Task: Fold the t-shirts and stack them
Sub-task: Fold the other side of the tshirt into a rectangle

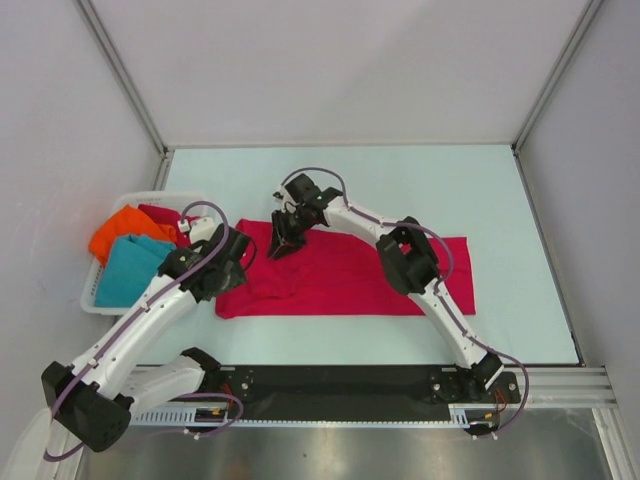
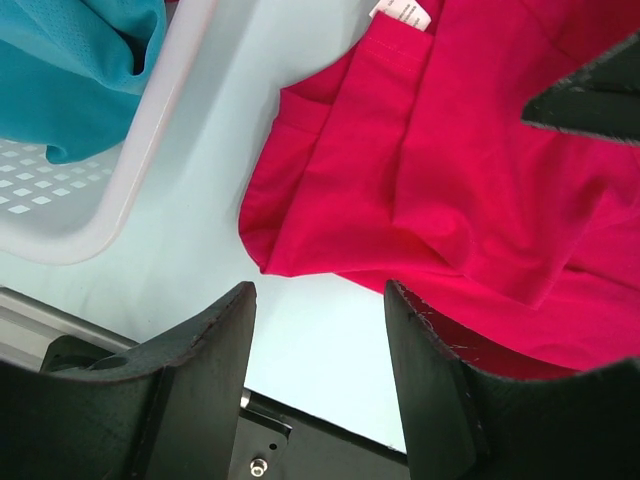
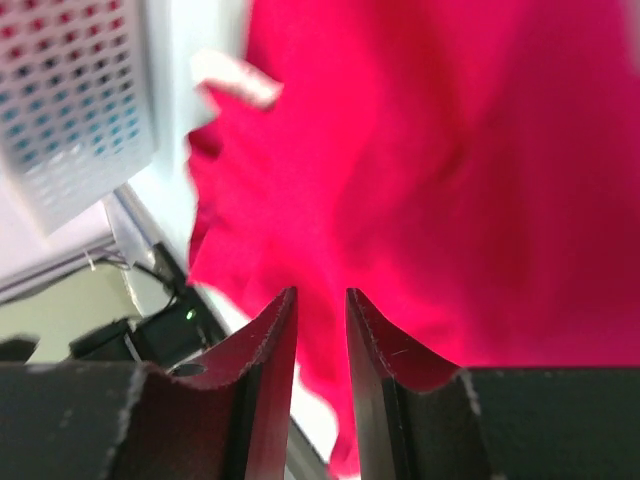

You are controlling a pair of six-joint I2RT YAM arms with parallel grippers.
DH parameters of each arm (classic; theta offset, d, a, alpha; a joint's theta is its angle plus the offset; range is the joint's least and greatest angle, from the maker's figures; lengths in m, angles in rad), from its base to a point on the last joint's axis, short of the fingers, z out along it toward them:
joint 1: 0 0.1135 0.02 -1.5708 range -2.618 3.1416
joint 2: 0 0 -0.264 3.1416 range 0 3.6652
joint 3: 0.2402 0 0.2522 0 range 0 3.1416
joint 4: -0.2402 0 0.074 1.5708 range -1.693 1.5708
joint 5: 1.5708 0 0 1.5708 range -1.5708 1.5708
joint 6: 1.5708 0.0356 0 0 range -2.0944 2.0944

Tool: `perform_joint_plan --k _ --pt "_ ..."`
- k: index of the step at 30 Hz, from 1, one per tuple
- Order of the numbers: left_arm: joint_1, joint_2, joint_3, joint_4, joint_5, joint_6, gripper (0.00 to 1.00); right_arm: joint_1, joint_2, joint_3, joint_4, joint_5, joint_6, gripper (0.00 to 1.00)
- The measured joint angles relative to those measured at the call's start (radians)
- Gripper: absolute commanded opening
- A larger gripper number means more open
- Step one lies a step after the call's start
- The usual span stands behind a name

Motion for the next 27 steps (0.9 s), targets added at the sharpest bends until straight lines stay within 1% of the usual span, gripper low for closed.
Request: perform_joint_plan --k 3,4,6,8,10,11,15,18,22,27 --pt "0.000 -0.002 0.001 -0.004 0.002 0.001 0.60 -0.018 0.104 0.089 -0.014 -0.003 0.008 0.30" --pt "0.000 -0.004 0.002 -0.005 0.002 0.001 0.60 -0.032 0.137 0.121 -0.026 -0.039 0.028 0.30" --pt "0.000 -0.012 0.006 -0.010 0.002 0.002 0.60 -0.053 0.165 0.172 -0.047 -0.051 0.043 0.31" --pt "0.000 -0.022 0.015 -0.014 0.002 0.002 0.60 -0.078 0.181 0.222 -0.072 0.001 0.044 0.34" --pt "0.000 -0.035 0.022 -0.015 0.002 0.002 0.60 -0.107 0.185 0.256 -0.093 0.063 0.045 0.33" --pt "0.000 -0.042 0.024 -0.016 0.002 0.002 0.60 -0.124 0.185 0.268 -0.104 0.099 0.044 0.30" --pt "0.000 -0.064 0.026 -0.018 0.004 0.005 0.60 -0.209 0.185 0.301 -0.141 0.218 0.044 0.27" --pt "0.000 -0.066 0.026 -0.019 0.007 0.010 0.60 -0.299 0.187 0.309 -0.146 0.265 0.051 0.27" --pt "0.000 -0.065 0.026 -0.014 0.010 0.010 0.60 -0.376 0.187 0.319 -0.150 0.303 0.048 0.28" --pt "0.000 -0.049 0.016 0.008 0.020 0.010 0.60 -0.371 0.187 0.324 -0.152 0.325 0.037 0.26"
